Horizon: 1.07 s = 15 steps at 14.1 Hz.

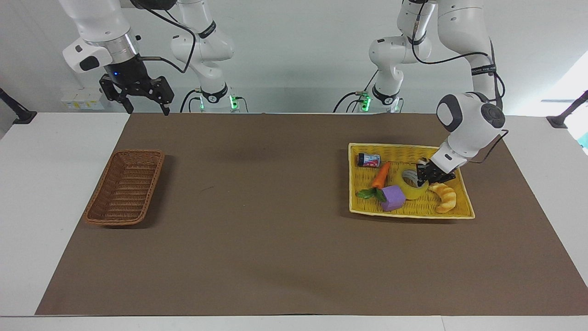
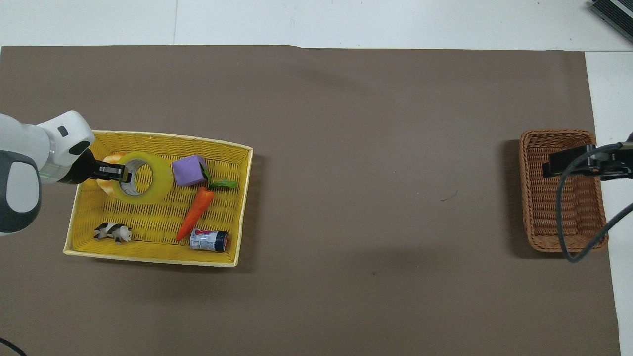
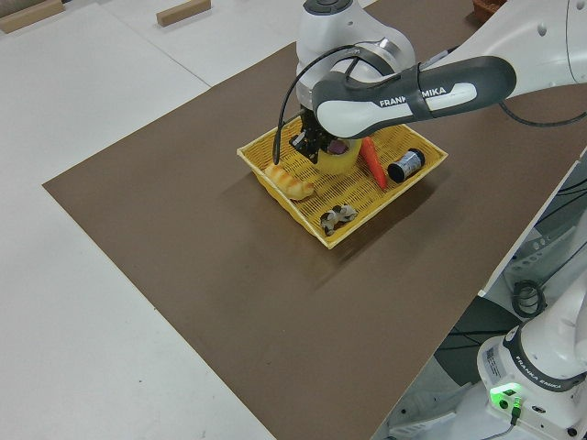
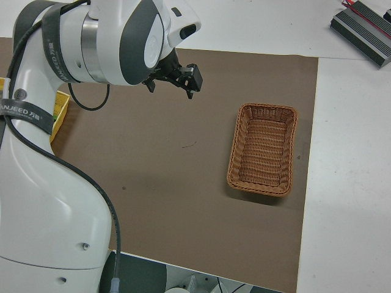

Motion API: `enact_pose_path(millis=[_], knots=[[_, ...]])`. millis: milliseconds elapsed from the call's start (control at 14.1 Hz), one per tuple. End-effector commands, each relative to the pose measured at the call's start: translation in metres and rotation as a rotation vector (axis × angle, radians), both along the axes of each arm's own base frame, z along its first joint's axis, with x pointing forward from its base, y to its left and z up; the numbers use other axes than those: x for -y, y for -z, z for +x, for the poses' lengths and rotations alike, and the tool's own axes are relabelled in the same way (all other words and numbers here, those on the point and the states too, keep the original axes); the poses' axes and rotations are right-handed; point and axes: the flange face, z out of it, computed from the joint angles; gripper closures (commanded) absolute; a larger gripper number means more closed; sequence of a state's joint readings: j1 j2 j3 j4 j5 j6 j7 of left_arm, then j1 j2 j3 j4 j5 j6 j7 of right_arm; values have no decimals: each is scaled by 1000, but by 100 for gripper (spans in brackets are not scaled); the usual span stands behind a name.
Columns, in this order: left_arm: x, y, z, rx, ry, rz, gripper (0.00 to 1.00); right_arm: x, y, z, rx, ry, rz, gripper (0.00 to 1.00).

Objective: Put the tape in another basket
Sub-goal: 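Lift the tape with the left gripper while the right gripper approaches it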

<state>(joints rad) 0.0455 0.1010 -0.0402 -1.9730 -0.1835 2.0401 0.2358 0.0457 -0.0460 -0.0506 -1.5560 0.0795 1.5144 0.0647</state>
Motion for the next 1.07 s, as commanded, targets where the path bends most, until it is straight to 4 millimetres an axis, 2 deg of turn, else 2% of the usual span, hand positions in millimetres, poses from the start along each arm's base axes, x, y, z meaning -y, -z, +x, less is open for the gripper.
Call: enact_pose_path(millis=[0,71,213,355,498,711,995], knots=[[20,-27,3,-42,-105,-61,100,-12,-1,-5,6,-18,89,0],[29,-34,4,-57,-158,-96,100,-25,1,-6,1,-42,112,0],[72,-46,2,-82,-238,-105,100,-49,2,-7,-4,-71,159,0],[127,-58,-4,-104,-320,-101,100,-84,5,-8,-2,-119,195,0],[182,-66,-16,-118,-361,-100,100,-108,14,-4,-5,-79,282,0],[251,-79,-34,-124,-428,-108,100,-147,30,-5,-13,-21,389,0],[319,-115,-54,-170,-498,-209,100,-164,69,-13,-35,-92,469,0]])
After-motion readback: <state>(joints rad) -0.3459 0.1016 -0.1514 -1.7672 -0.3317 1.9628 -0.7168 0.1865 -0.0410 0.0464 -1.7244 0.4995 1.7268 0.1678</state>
